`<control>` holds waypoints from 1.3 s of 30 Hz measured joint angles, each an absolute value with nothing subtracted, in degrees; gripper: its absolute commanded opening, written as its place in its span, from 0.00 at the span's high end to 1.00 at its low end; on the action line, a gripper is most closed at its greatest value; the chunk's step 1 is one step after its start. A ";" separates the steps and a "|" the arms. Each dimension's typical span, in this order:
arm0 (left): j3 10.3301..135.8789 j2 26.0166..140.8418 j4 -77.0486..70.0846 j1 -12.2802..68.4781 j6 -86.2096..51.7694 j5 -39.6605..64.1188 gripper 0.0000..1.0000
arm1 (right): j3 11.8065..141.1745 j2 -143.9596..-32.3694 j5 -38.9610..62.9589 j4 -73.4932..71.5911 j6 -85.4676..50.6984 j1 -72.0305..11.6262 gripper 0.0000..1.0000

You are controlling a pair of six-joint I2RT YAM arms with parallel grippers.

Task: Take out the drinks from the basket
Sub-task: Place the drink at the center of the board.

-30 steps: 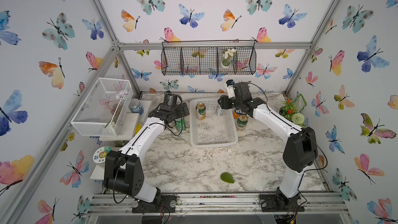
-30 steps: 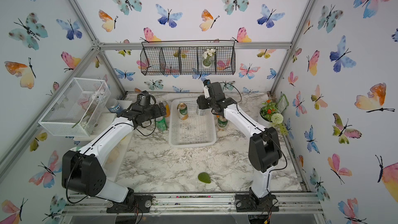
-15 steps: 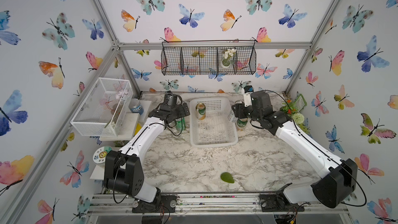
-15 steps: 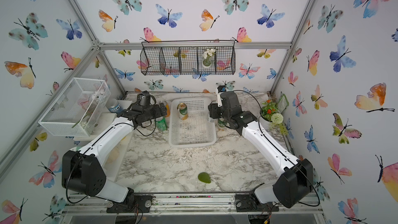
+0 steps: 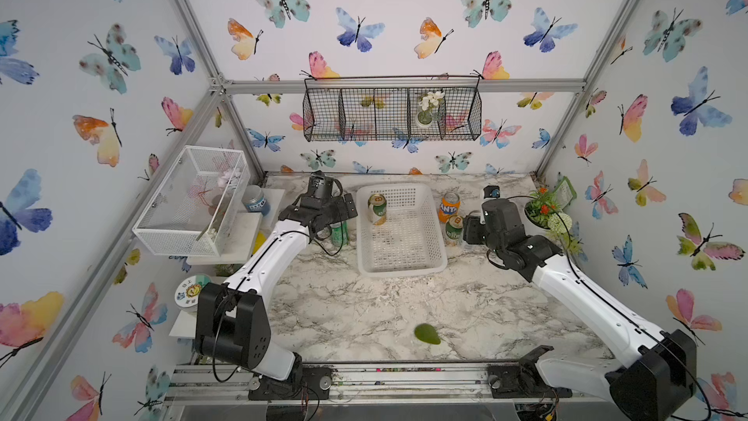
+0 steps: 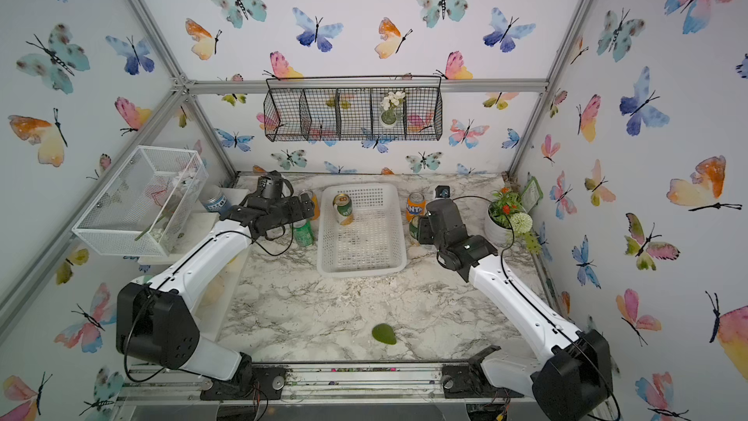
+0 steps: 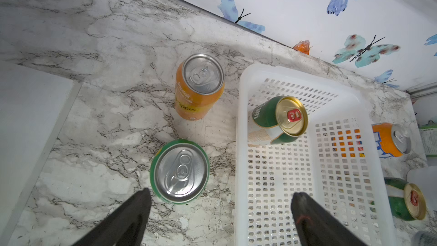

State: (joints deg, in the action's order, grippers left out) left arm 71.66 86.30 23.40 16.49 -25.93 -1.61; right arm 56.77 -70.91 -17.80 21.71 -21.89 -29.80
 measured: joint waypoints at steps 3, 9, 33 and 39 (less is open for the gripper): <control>71.66 86.30 23.40 16.49 -25.93 -1.61 0.01 | 53.67 -73.43 -17.04 20.53 -22.57 -29.78 0.66; 71.66 86.30 23.40 16.49 -25.93 -1.61 0.01 | 50.85 -75.99 -15.59 18.33 -22.98 -29.78 0.66; 71.46 86.30 23.33 16.49 -25.93 -1.58 0.01 | 48.66 -75.99 -12.01 14.09 -24.45 -29.76 0.54; 71.33 86.30 23.31 16.49 -25.96 -1.58 0.01 | 48.36 -76.01 -11.99 14.00 -24.45 -29.76 0.28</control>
